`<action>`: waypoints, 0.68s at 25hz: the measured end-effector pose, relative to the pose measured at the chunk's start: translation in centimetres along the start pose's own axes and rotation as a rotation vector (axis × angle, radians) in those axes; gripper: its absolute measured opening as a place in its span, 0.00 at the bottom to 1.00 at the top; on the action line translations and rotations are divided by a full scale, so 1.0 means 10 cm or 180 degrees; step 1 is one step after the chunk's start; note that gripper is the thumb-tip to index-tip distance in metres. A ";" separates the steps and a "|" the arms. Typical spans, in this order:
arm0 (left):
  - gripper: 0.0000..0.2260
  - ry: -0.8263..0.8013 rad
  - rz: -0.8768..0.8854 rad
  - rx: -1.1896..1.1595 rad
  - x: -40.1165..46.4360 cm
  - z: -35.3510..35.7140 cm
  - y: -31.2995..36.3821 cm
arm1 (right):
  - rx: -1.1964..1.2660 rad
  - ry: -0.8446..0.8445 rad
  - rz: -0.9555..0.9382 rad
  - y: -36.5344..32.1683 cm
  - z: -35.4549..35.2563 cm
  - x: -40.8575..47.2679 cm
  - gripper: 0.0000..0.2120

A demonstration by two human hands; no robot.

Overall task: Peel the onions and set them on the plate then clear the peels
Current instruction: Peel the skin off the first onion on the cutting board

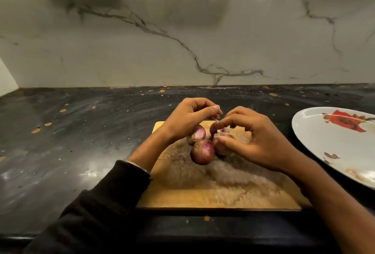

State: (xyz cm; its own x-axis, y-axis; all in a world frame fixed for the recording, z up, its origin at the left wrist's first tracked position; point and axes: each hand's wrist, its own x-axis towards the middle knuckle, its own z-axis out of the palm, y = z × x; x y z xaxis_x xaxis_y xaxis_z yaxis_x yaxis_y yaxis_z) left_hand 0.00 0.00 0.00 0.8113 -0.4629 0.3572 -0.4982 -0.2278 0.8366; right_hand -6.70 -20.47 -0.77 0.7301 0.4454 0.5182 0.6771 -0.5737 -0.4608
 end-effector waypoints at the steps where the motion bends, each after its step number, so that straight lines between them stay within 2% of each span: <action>1: 0.09 -0.0063 0.0081 0.0117 0.01 0.00 -0.02 | -0.0067 -0.0025 0.0024 0.02 0.01 0.01 0.11; 6: 0.06 -0.0153 0.0264 0.0564 -0.02 0.03 -0.13 | -0.0219 -0.0093 0.0370 0.13 0.09 0.02 0.10; 12: 0.06 -0.0090 0.0265 0.0479 -0.05 0.06 -0.09 | 0.0431 0.0030 0.0603 0.13 0.10 0.02 0.05; 17: 0.08 -0.0019 0.0246 0.0304 -0.05 0.05 -0.06 | 0.0860 0.0391 0.0884 0.12 0.06 0.03 0.00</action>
State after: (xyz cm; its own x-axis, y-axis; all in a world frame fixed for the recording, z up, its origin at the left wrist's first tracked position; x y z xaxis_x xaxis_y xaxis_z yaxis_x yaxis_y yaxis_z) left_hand -0.32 -0.07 -0.89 0.7675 -0.4874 0.4164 -0.5864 -0.2715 0.7631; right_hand -5.63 -20.58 -1.55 0.8832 0.2041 0.4222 0.4675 -0.4520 -0.7597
